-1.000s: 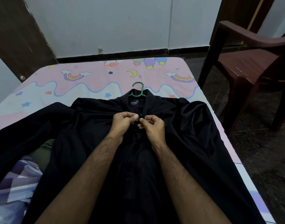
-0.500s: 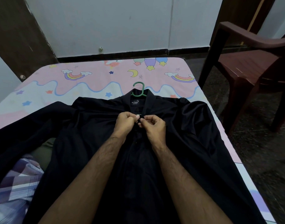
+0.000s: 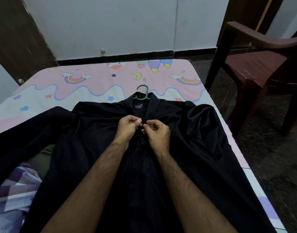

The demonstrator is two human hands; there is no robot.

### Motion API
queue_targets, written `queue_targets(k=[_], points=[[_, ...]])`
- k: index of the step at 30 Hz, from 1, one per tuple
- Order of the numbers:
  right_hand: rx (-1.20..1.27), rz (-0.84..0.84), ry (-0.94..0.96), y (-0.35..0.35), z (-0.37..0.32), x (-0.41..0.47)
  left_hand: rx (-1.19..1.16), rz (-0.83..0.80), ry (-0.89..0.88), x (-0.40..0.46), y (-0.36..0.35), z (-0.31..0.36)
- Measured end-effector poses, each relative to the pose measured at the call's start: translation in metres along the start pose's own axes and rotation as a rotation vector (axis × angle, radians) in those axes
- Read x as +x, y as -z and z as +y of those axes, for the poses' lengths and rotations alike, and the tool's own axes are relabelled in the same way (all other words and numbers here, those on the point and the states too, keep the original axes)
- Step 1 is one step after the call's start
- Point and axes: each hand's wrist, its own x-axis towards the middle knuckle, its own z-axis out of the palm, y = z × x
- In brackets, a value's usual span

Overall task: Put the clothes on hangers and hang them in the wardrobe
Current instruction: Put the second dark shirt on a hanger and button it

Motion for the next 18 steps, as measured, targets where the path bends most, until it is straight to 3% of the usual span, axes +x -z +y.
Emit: queue_targets(k=[18], points=[[0.032,0.017,0.019,0.000,0.000,0.002,-0.038,-0.010,-0.045,-0.012,0.005,0.005]])
